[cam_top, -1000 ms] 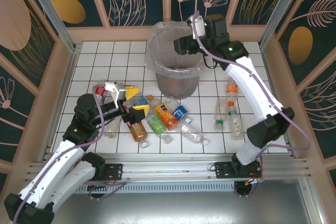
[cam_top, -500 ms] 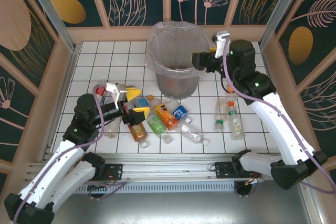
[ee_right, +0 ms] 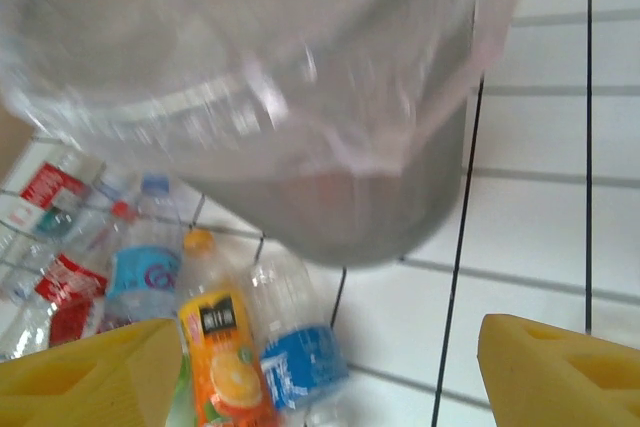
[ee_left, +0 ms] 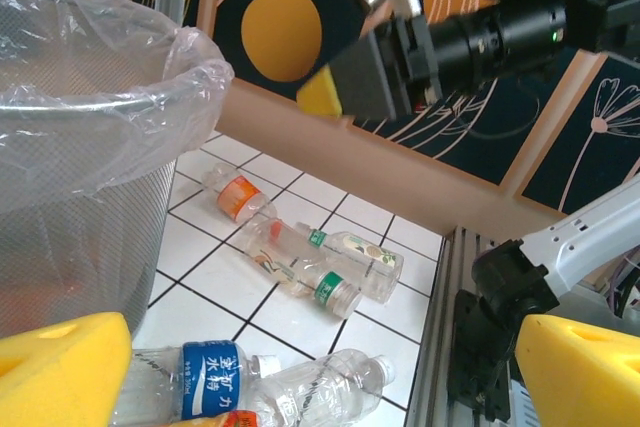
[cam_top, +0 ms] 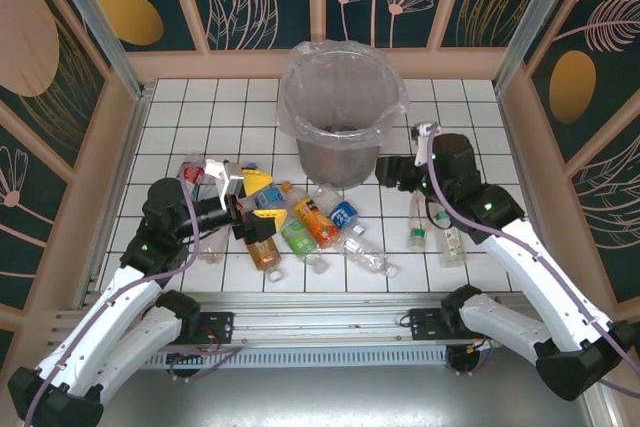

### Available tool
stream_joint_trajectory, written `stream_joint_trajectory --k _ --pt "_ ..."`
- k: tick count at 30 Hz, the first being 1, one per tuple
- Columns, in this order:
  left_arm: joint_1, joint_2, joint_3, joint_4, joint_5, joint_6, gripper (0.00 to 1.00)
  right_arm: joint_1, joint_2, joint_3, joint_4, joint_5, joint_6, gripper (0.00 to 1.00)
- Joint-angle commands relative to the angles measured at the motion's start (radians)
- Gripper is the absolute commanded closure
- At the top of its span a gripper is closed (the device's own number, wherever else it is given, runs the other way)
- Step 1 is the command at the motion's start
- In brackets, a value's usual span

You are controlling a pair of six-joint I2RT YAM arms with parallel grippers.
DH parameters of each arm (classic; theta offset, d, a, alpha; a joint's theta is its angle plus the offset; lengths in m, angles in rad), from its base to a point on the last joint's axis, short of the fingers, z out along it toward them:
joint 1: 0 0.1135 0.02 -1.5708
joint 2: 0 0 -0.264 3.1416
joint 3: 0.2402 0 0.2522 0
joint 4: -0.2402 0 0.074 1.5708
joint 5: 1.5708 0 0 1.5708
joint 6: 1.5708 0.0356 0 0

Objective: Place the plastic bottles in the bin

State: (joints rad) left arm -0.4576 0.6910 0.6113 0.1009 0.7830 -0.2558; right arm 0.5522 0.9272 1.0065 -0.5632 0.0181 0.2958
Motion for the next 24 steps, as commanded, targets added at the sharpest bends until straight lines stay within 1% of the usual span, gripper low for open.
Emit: stream_joint_trajectory --k 1,7,8,10,15,24 --pt "-0.005 -0.003 0.011 0.013 0.029 0.007 0.02 0.033 -0.044 -0.062 -0.048 0.021 0.075 0.22" --pt "-0.004 0.003 0.013 0.008 0.030 0.008 0.01 0.082 -0.050 -0.139 -0.061 0.002 0.103 0.22" --pt "-0.004 0.003 0.012 0.008 0.030 0.009 0.01 0.091 -0.047 -0.150 -0.058 -0.030 0.103 0.22" --pt "-0.004 0.001 0.013 0.005 0.029 0.010 0.02 0.107 -0.039 -0.167 -0.057 -0.047 0.104 0.21" --pt "-0.004 0.001 0.013 0.005 0.021 0.012 0.01 0.155 -0.028 -0.170 -0.101 -0.026 0.108 0.21" --pt "-0.004 -0.019 0.011 -0.010 0.003 0.024 0.02 0.209 -0.033 -0.224 -0.074 -0.038 0.145 0.21"
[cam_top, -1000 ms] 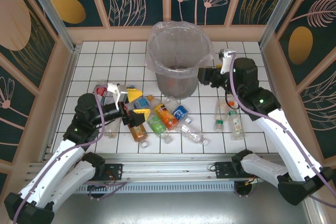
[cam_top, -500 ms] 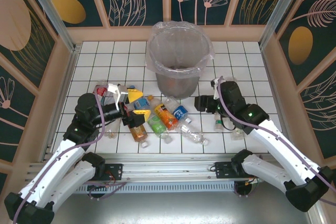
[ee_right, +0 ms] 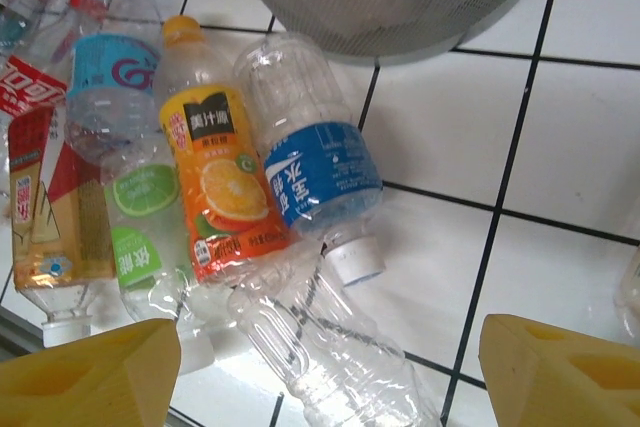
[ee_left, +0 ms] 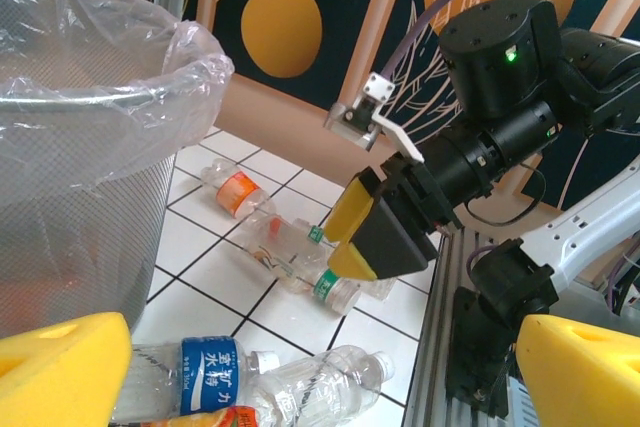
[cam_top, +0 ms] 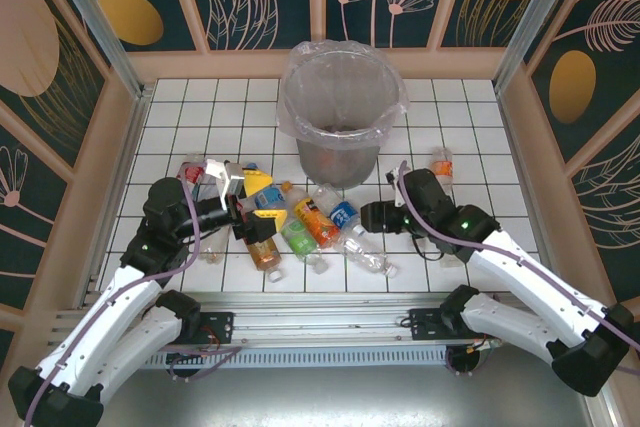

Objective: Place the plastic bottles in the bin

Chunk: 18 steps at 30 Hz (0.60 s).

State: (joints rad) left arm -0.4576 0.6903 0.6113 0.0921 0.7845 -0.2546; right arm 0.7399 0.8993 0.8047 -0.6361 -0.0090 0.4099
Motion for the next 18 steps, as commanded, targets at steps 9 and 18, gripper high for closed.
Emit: stream_joint_trajectory --k 9,18 --pt "-0.004 -0.016 0.015 -0.003 0.006 0.020 0.01 0.102 0.048 -0.045 -0.006 0.000 0.064 0.21" --pt "-0.004 -0.023 0.013 -0.007 -0.004 0.019 0.01 0.173 0.153 -0.082 0.017 -0.010 0.060 0.21"
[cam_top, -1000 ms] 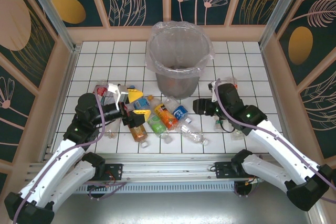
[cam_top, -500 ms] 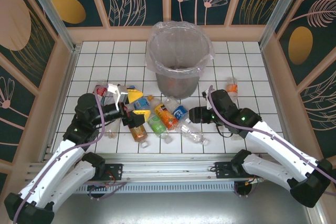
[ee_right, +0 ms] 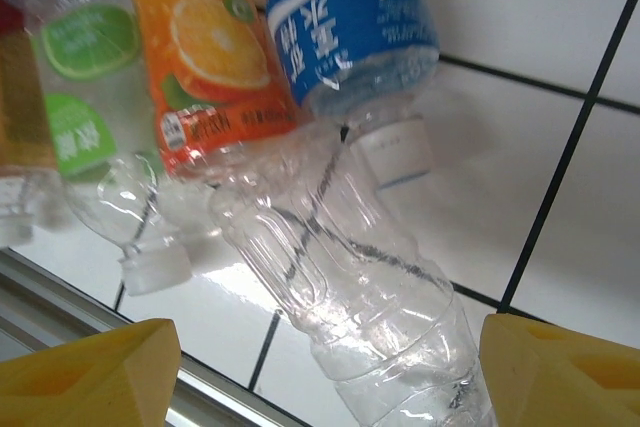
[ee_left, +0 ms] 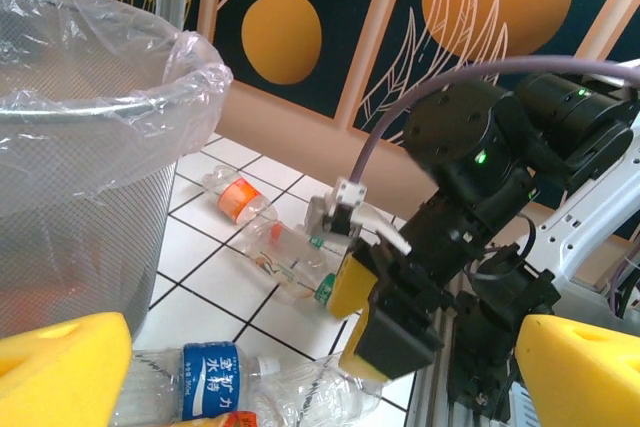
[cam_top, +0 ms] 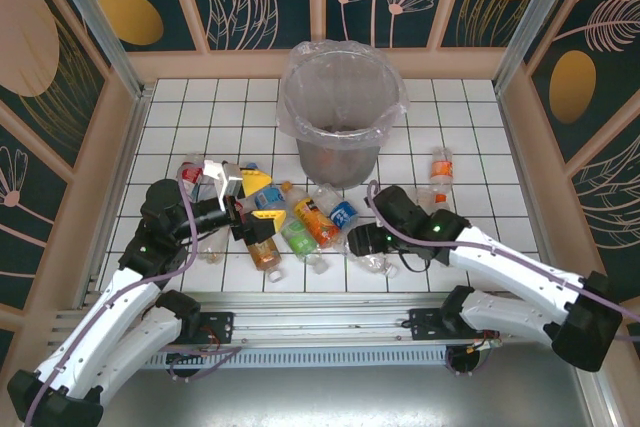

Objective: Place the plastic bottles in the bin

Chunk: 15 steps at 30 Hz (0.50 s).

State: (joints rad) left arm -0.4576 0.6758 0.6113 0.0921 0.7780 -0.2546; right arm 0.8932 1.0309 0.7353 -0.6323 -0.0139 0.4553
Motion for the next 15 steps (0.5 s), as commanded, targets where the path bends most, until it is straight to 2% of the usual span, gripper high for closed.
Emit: stream_joint_trajectory --k 1,15 --pt "-0.003 -0.007 0.013 -0.008 0.003 0.021 0.01 0.026 0.032 -0.015 0.020 0.000 0.014 0.20" --pt "-0.004 -0.007 0.014 -0.011 0.003 0.021 0.02 0.060 0.230 0.025 0.030 0.059 -0.031 0.20"
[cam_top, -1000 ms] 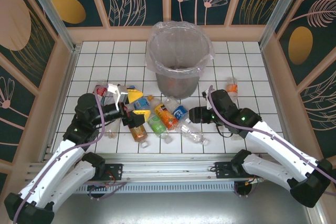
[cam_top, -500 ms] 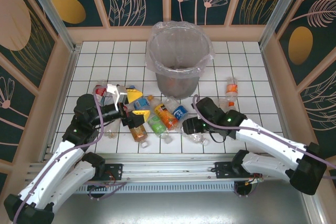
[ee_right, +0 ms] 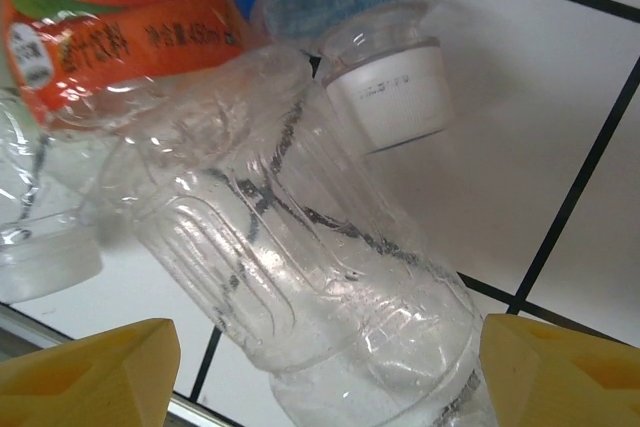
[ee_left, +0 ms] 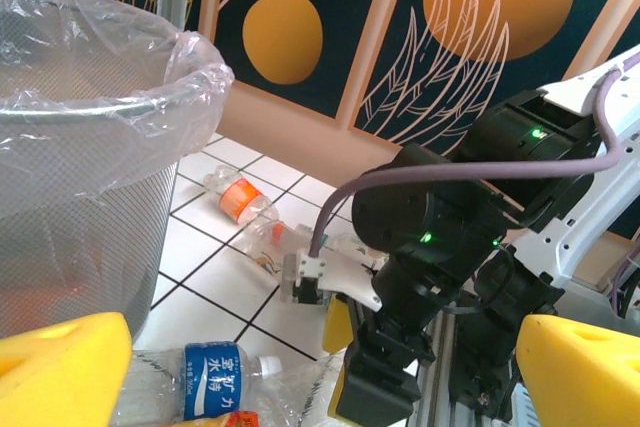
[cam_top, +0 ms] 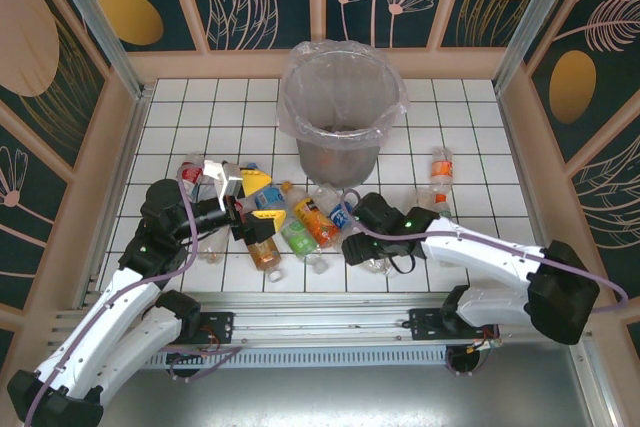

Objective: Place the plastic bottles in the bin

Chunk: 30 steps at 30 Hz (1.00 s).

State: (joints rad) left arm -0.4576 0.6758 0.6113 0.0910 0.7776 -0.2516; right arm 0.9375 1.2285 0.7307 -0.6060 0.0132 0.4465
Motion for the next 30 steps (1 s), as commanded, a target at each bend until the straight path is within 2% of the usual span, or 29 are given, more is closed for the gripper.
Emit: stream_joint_trajectory --k 1,10,30 --pt "-0.004 -0.008 0.013 -0.010 0.002 0.019 0.02 0.023 0.046 0.035 0.000 0.036 -0.025 0.20" --pt "-0.005 -0.006 0.013 -0.009 0.002 0.019 0.02 0.074 0.127 0.049 -0.013 0.079 -0.014 0.21" --pt "-0.004 -0.011 0.013 -0.008 -0.002 0.017 0.01 0.115 0.269 0.096 -0.026 0.129 -0.035 0.21"
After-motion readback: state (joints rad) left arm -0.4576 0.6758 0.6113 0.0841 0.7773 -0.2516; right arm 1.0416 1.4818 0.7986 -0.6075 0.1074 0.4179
